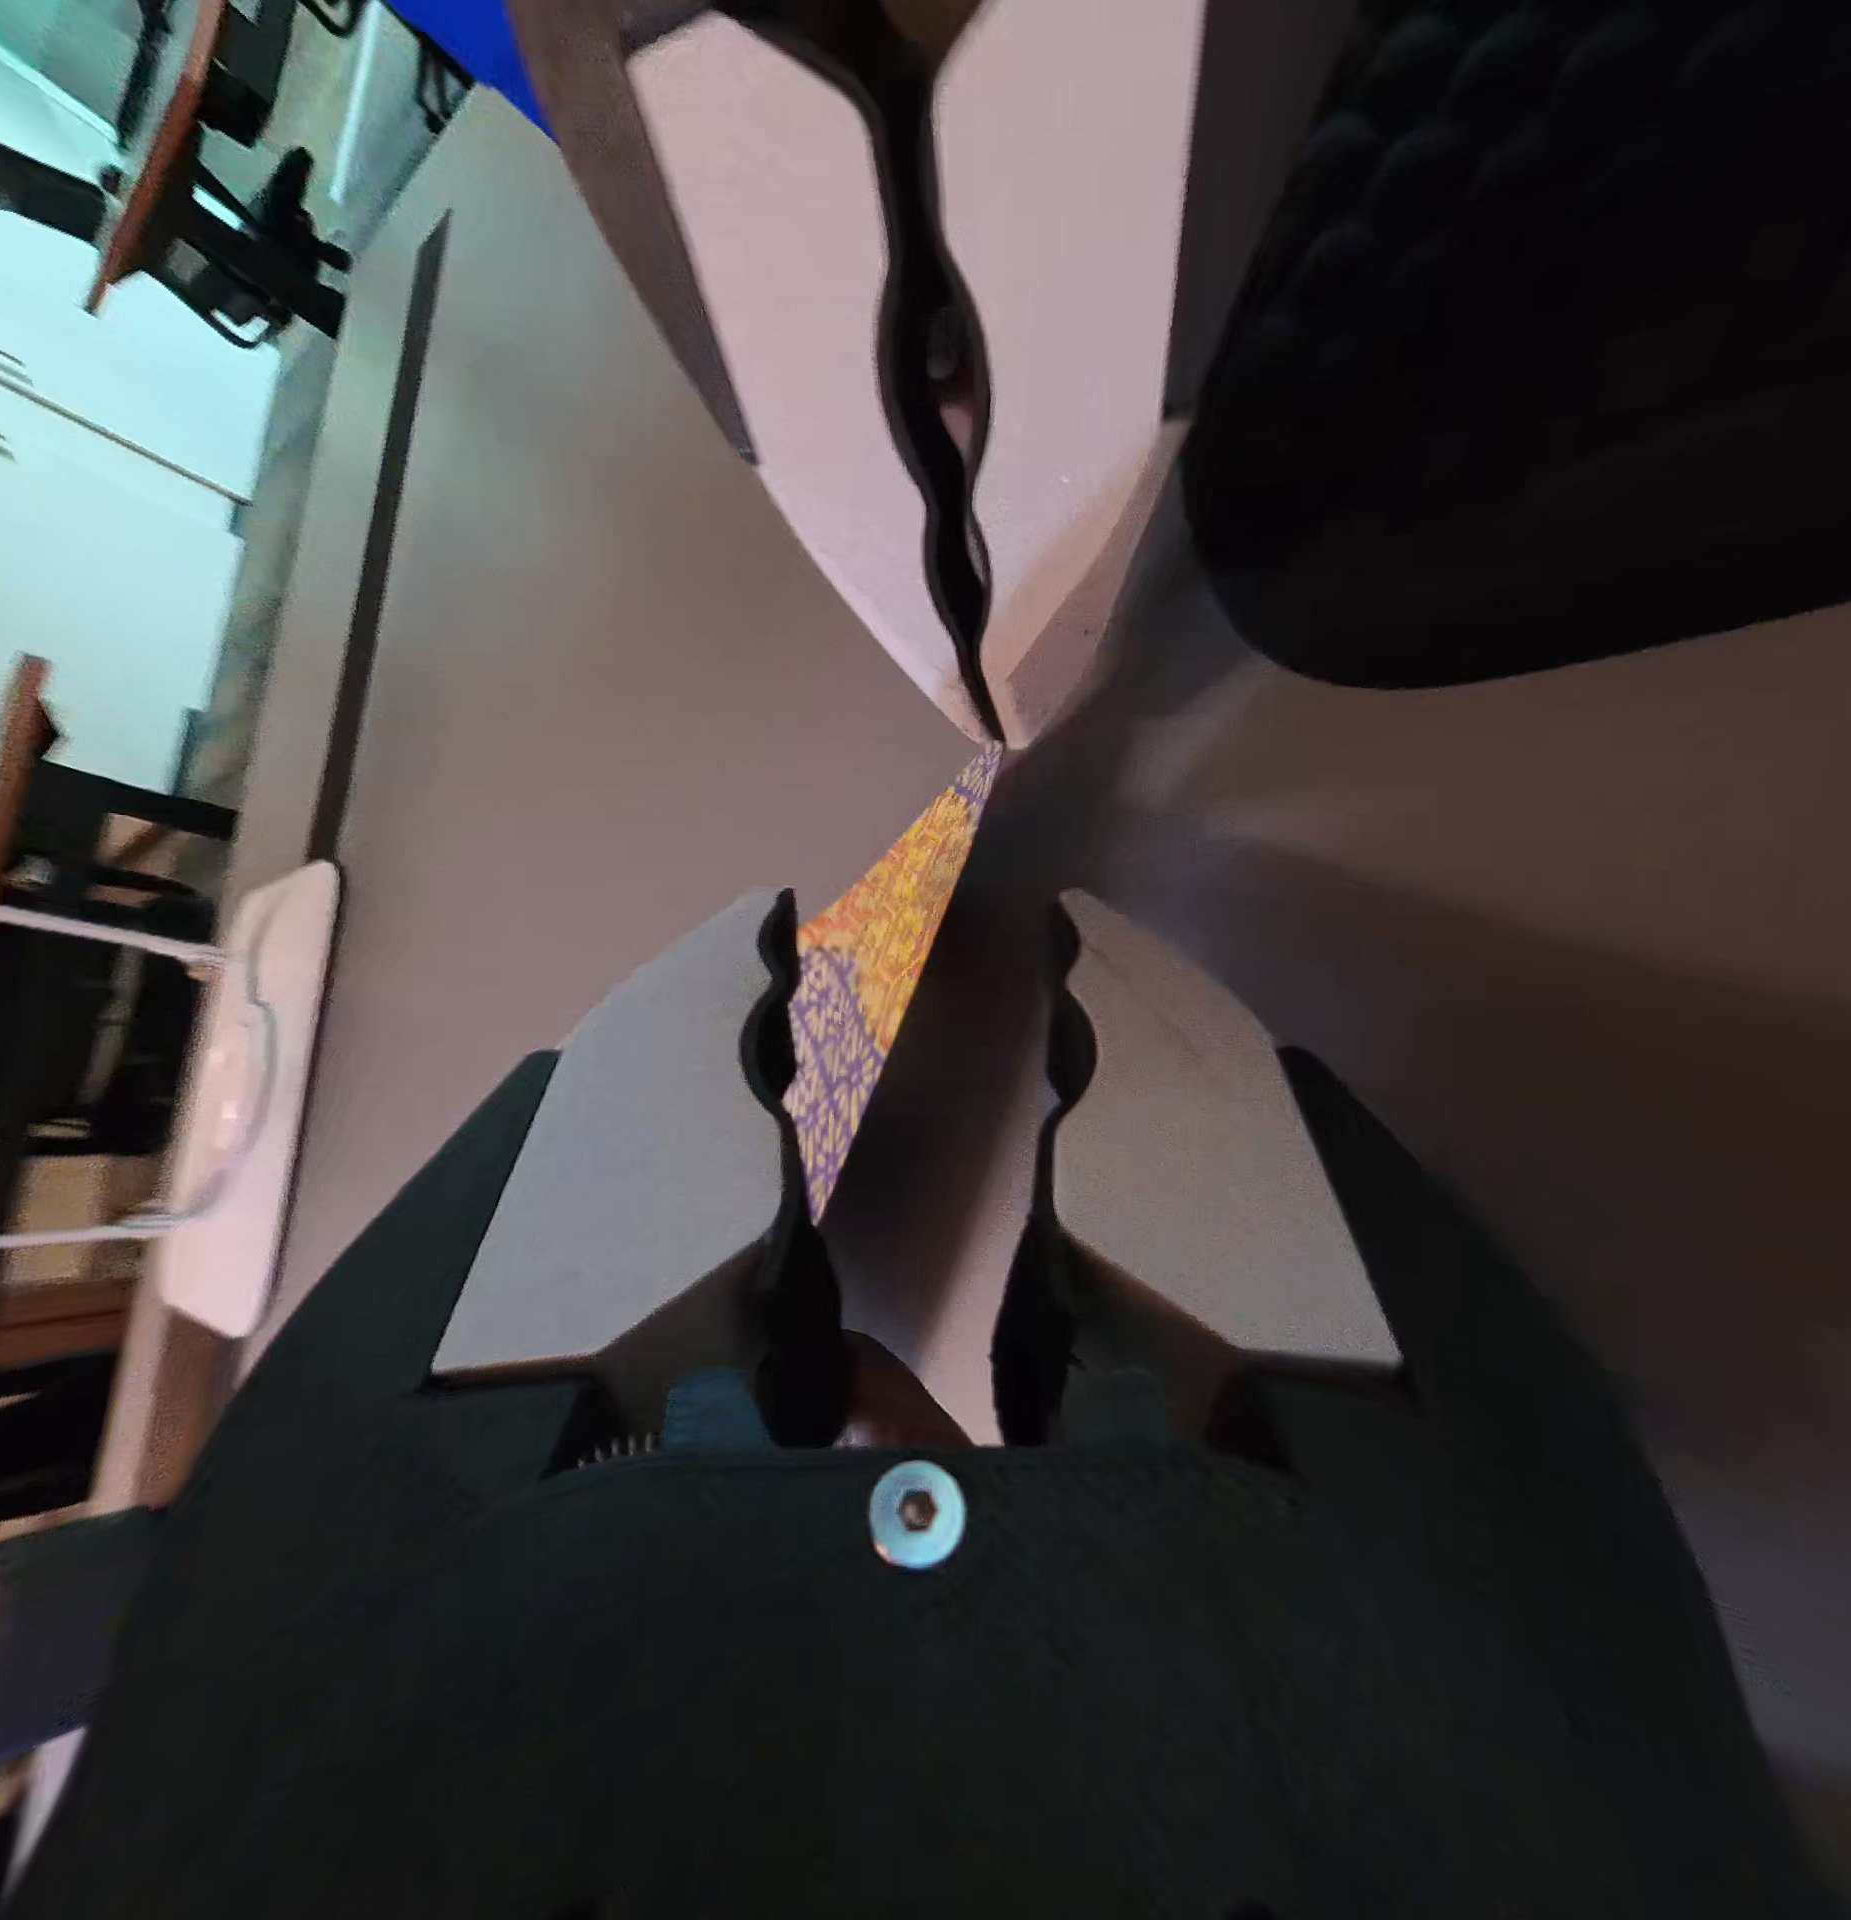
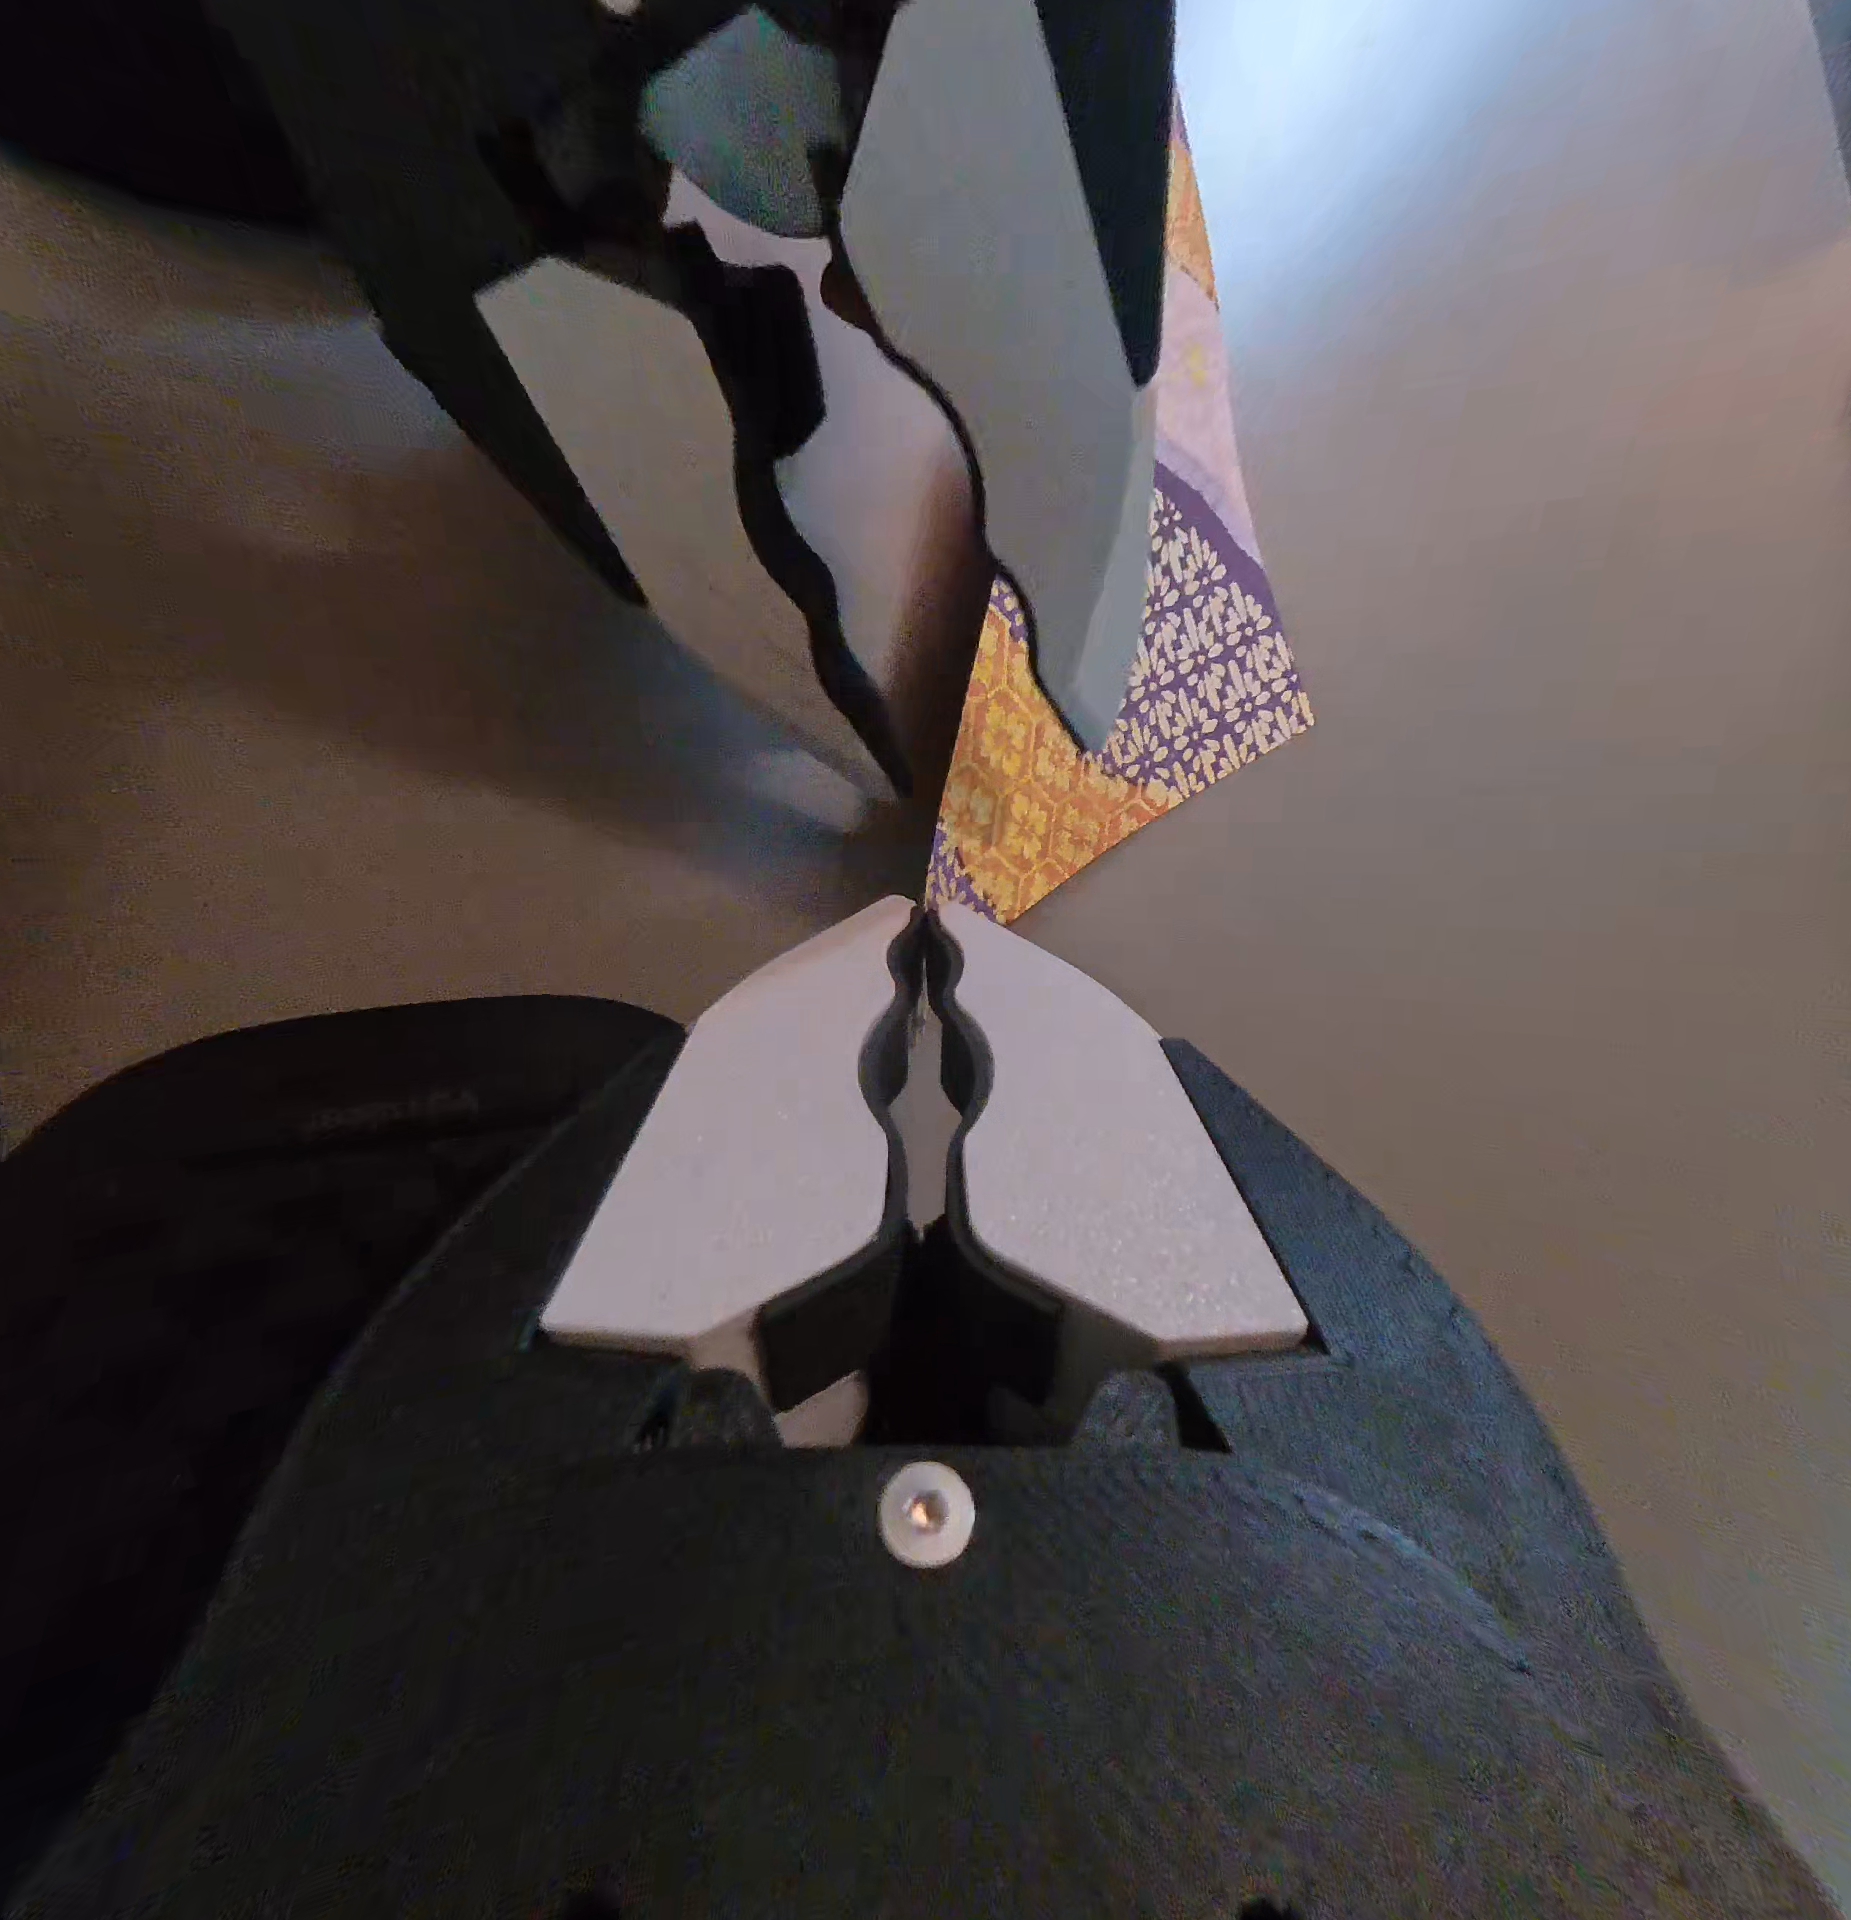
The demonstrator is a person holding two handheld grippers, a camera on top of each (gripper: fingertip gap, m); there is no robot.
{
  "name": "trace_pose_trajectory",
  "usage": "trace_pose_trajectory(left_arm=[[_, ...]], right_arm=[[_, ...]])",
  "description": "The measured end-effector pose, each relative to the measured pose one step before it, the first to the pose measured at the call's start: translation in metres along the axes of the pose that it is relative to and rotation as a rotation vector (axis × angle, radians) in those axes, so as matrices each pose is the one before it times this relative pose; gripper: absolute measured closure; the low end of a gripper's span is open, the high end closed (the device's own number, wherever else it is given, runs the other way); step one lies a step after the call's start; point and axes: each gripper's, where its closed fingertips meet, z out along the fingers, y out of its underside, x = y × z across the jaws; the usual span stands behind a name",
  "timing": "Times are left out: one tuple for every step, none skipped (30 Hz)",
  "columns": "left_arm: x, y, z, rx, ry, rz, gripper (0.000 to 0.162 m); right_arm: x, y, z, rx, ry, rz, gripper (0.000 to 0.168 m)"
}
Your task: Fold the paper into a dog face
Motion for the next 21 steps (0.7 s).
trace_pose_trajectory(left_arm=[[-0.00019, 0.00190, 0.00258, -0.0177, -0.0190, 0.0388, 0.126], [0.00187, 0.00234, 0.00197, -0.0167, -0.0041, 0.0299, 0.133], [0.00283, 0.00108, 0.00109, -0.0010, 0.0036, 0.0090, 0.140], [0.00330, -0.00091, -0.00002, 0.0169, 0.0102, -0.0121, 0.148], [0.00267, -0.00067, -0.00099, 0.0183, 0.0143, -0.0254, 0.155], [0.00111, 0.00120, -0.00151, 0.0092, 0.0090, -0.0265, 0.162], [0.00018, 0.00185, -0.00200, 0.0116, 0.0071, -0.0203, 0.162], [-0.00023, 0.00131, -0.00263, 0.0208, 0.0055, -0.0219, 0.162], [0.00039, 0.00008, -0.00279, 0.0292, 0.0092, -0.0264, 0.162], [0.00073, -0.00092, -0.00268, 0.0330, 0.0111, -0.0294, 0.162], [0.00011, -0.00112, -0.00201, 0.0245, 0.0067, -0.0292, 0.162], [0.00040, -0.00106, -0.00127, 0.0137, 0.0068, -0.0210, 0.162], [0.00041, -0.00107, -0.00046, 0.0087, 0.0049, -0.0115, 0.162], [0.00060, -0.00089, 0.00023, 0.0043, 0.0040, -0.0078, 0.162], [0.00186, -0.00029, 0.00074, -0.0005, 0.0107, -0.0078, 0.162], [0.00218, 0.00024, 0.00099, -0.0033, 0.0114, -0.0099, 0.162], [0.00204, 0.00036, 0.00078, -0.0027, 0.0098, -0.0114, 0.158], [0.00204, 0.00022, -0.00012, -0.0032, 0.0142, -0.0103, 0.155], [0.00190, -0.00020, -0.00188, -0.0025, 0.0252, -0.0134, 0.151], [0.00127, -0.00094, -0.00394, 0.0021, 0.0415, -0.0270, 0.148], [0.00021, -0.00240, -0.00631, 0.0135, 0.0587, -0.0502, 0.134]], right_arm=[[-0.00043, -0.00278, -0.00147, 0.0009, 0.0032, -0.0166, 0.168], [-0.00061, -0.00303, -0.00159, 0.0022, 0.0059, -0.0217, 0.168], [-0.00096, -0.00386, -0.00201, 0.0114, 0.0051, -0.0228, 0.168], [-0.00202, -0.00472, -0.00317, 0.0275, -0.0037, -0.0300, 0.168], [-0.00177, -0.00539, -0.00467, 0.0459, -0.0043, -0.0406, 0.160], [-0.00036, -0.00490, -0.00558, 0.0593, 0.0041, -0.0430, 0.139], [-0.00108, -0.00211, -0.00566, 0.0557, -0.0047, -0.0366, 0.120], [-0.00149, 0.00123, -0.00440, 0.0457, -0.0105, -0.0165, 0.112], [-0.00083, 0.00381, -0.00168, 0.0373, -0.0059, -0.0001, 0.110], [-0.00048, 0.00470, 0.00108, 0.0312, -0.0038, -0.0001, 0.112], [-0.00054, 0.00343, 0.00387, 0.0284, -0.0047, -0.0089, 0.117], [-0.00003, 0.00139, 0.00580, 0.0237, -0.0035, -0.0163, 0.121], [0.00009, 0.00005, 0.00664, 0.0193, -0.0068, -0.0208, 0.125], [0.00003, -0.00157, 0.00645, 0.0209, -0.0120, -0.0189, 0.127], [0.00170, -0.00167, 0.00500, 0.0163, -0.0058, -0.0129, 0.134], [-0.00011, -0.00033, 0.00323, 0.0084, -0.0230, -0.0119, 0.149], [-0.00209, 0.00034, 0.00123, 0.0045, -0.0372, -0.0055, 0.167], [-0.00046, 0.00023, -0.00005, 0.0060, -0.0234, 0.0109, 0.168], [-0.00122, 0.00028, -0.00129, 0.0066, -0.0226, 0.0068, 0.168], [-0.00045, 0.00118, -0.00175, -0.0018, -0.0105, -0.0016, 0.168], [0.00016, 0.00128, -0.00181, -0.0048, -0.0043, -0.0079, 0.168]])
